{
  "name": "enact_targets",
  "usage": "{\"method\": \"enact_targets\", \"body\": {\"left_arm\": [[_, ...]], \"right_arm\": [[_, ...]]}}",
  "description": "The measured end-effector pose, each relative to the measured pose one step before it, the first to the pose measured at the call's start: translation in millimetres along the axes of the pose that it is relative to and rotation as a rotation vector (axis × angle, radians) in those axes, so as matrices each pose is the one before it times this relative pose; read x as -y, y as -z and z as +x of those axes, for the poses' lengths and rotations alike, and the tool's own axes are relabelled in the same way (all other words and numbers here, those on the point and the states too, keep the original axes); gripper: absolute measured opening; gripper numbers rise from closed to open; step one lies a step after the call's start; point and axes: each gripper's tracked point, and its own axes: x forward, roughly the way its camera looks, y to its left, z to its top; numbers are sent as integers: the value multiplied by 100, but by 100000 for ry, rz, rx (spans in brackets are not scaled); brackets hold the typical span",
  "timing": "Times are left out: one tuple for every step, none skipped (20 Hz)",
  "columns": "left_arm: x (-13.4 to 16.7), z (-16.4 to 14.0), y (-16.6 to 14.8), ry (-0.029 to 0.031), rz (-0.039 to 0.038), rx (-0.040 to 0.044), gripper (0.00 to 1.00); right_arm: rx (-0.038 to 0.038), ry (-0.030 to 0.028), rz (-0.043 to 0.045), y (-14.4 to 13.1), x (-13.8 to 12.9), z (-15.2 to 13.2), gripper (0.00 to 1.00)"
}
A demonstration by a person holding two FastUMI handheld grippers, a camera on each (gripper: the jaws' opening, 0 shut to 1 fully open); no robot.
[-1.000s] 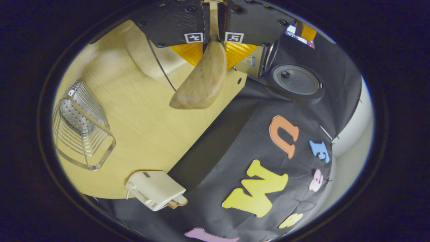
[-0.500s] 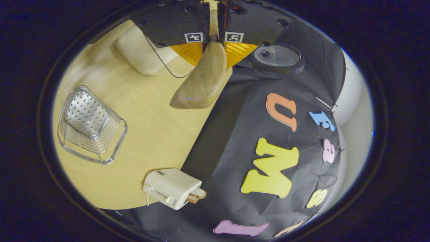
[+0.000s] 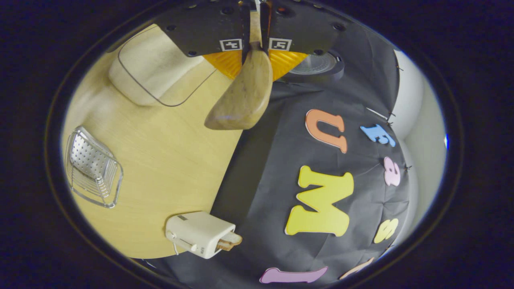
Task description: Close the left gripper, press the button to open the rice cooker; take a wooden spoon from the chopstick holder with the right hand, scoop a spoonful of rice and pour it into the rice cooker, then put the wooden spoon back into the chopstick holder.
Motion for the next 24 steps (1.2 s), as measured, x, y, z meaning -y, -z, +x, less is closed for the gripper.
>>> {"method": "enact_targets", "body": {"left_arm": [[-288, -283, -143, 17, 293, 582, 96], [-243, -252, -208, 139, 80, 676, 96], [-302, -218, -195, 49, -251, 980, 96], [-358, -207, -138, -110, -295, 335, 96], [-408, -119, 7, -278, -337, -97, 96], [-330, -151, -18, -286, -153, -131, 96], [-342, -182, -51, -201, -136, 17, 96], [-313, -171, -53, -128, -161, 114, 96], [-338, -141, -110, -187, -486, 429, 96], [-296, -142, -122, -53, -745, 480, 96], [-272, -126, -82, 159, -869, 384, 96], [-202, -85, -59, 219, -850, 80, 96], [-430, -233, -77, -84, -762, 257, 96], [-461, -124, -82, -532, -583, 303, 100], [-625, -165, 21, -1050, -358, 65, 96], [-550, -105, 6, -1396, -14, -27, 96], [-400, -60, -33, -1205, 28, 111, 96], [-215, -39, 102, -596, -9, -175, 96], [-69, 87, 59, -236, -119, -445, 96], [-176, 32, 83, -357, -147, -594, 96], [-14, 39, 219, -668, 149, -551, 96], [-111, -116, -22, -848, 297, -426, 96], [-193, -26, 38, -606, 192, -161, 96], [-112, 4, 29, -711, 142, -52, 96]], "right_arm": [[-10, -1135, -165, 334, -1050, 254, 9], [182, -1389, -454, 334, -1137, 263, 9], [96, -1352, -668, 533, -1221, 311, 9], [133, -1343, -795, 508, -1169, 306, 9], [30, -1244, -996, 756, -1187, 358, 9], [-30, -967, -1372, 597, -944, 474, 10], [-41, -636, -1369, 725, -915, 527, 10], [-83, -345, -1837, 751, -736, 580, 10], [-193, -182, -2332, 786, -782, 766, 10], [-93, 282, -2083, 701, -441, 767, 10], [137, 417, -1916, 758, -591, 714, 10], [-84, 370, -2090, 730, -574, 767, 10], [-6, 632, -2827, 737, -276, 798, 10], [-98, 873, -3451, 821, -351, 887, 10], [11, 602, -3565, 689, -457, 812, 9], [119, 562, -4381, 595, -546, 796, 9], [492, 535, -4956, 509, -588, 746, 9], [691, 774, -5129, 442, -496, 709, 9], [751, 894, -5238, 313, -515, 607, 9], [821, 543, -5093, 344, -541, 626, 9], [512, 775, -5390, 351, -459, 600, 10], [207, 975, -5948, 262, -261, 575, 10], [-4, 1496, -6163, 208, -180, 441, 10], [544, 1007, -5484, 35, -130, 526, 10]]}}
